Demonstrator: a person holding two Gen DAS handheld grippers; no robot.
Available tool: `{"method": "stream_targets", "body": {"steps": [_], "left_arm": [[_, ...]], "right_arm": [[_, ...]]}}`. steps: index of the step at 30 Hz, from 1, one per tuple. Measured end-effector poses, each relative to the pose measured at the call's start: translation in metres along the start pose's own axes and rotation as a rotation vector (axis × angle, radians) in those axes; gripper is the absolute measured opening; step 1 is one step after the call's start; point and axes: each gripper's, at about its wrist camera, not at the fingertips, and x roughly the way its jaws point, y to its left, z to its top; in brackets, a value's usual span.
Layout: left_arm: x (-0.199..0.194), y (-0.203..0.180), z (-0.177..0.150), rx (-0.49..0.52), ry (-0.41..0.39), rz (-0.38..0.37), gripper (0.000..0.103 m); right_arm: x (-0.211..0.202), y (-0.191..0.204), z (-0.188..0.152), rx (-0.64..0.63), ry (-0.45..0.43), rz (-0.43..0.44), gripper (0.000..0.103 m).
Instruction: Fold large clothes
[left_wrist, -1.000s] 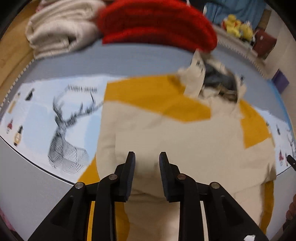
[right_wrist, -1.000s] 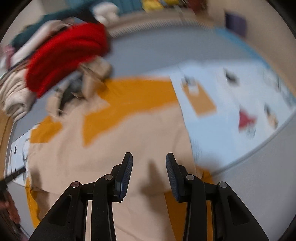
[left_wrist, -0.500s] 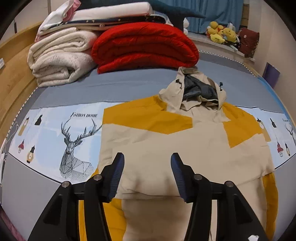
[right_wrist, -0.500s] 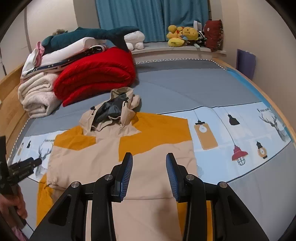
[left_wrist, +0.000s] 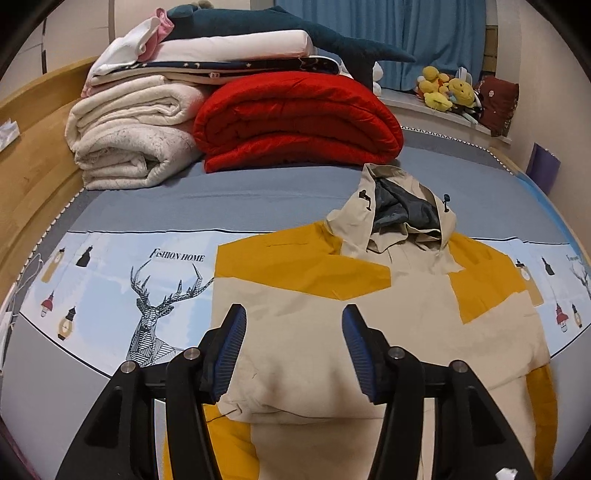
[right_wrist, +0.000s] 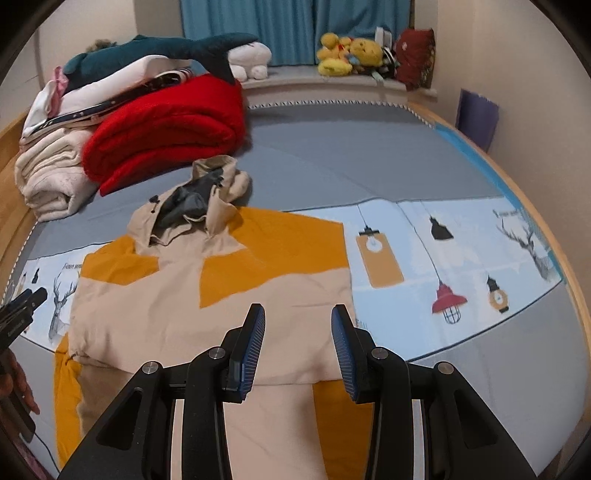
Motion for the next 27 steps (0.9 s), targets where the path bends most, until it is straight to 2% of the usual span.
{"method": "stream_targets", "body": {"steps": [4,8,10,11,14,22,27], "left_arm": [[0.001,0.001,0.011,-0.004,0.01,-0.002,0.046],[0.02,-0.008,0.036,-0.016,0.059,-0.037,0.04],[0.037,-0.02,0.061,-0.006,0.076,-0.055,0.032],[0.043,-0.024,0.07,0.0,0.076,-0.064,0.031],[0.078,-0.045,0.107,0.034,0.09,-0.072,0.026],[0.192,-0.096,0.183,0.052,0.184,-0.144,0.026],[0.258,-0.115,0.213,-0.006,0.271,-0.188,0.026]], "right_arm": [[0.003,-0.008,0.004,0.013,0.008,-0.002,0.039],[0.007,-0.019,0.007,0.045,0.024,-0.004,0.038],[0.011,-0.024,0.007,0.05,0.042,-0.003,0.031],[0.013,-0.027,0.007,0.053,0.048,0.0,0.023],[0.017,-0.033,0.005,0.05,0.055,-0.009,0.02],[0.037,-0.046,0.003,0.08,0.089,-0.022,0.022],[0.047,-0.044,0.005,0.072,0.097,-0.019,0.023]]}}
